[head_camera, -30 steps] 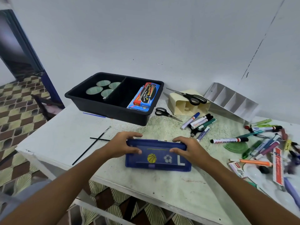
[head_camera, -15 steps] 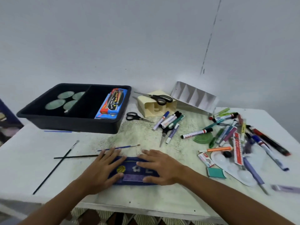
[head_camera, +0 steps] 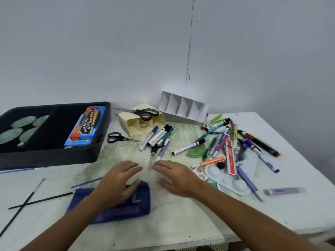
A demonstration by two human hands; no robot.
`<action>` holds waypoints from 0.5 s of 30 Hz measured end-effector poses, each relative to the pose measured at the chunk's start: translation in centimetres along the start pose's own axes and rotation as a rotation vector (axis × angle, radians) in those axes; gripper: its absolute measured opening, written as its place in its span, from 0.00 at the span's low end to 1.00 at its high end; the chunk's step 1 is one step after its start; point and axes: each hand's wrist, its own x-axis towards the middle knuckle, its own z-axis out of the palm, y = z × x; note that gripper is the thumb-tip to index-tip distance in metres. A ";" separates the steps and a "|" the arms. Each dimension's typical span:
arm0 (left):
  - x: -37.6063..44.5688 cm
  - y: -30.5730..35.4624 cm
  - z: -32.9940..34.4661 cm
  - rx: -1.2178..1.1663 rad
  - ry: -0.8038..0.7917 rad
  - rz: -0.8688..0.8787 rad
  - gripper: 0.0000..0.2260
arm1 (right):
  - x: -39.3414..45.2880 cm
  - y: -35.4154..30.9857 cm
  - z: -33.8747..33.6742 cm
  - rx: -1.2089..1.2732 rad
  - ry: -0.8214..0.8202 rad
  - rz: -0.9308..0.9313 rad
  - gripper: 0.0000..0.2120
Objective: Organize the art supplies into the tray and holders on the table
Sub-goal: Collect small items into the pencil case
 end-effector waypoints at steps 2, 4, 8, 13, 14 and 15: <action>3.3 1.8 1.1 -0.036 0.030 0.026 0.18 | -1.4 2.1 -1.8 -0.036 0.053 0.067 0.19; 6.7 3.7 2.8 -0.064 0.039 0.075 0.16 | -3.1 4.6 -3.7 -0.085 0.083 0.160 0.19; 13.2 7.4 6.7 -0.030 -0.083 0.067 0.24 | -6.0 10.2 -6.8 -0.212 0.025 0.296 0.20; 17.4 8.6 11.1 0.126 -0.370 -0.027 0.31 | -8.4 16.1 -8.1 -0.348 -0.168 0.333 0.23; 17.4 8.4 11.5 0.147 -0.389 -0.051 0.32 | -8.7 16.7 -8.3 -0.344 -0.175 0.319 0.24; 17.4 8.1 11.9 0.173 -0.391 -0.072 0.33 | -8.9 17.2 -8.6 -0.331 -0.162 0.295 0.23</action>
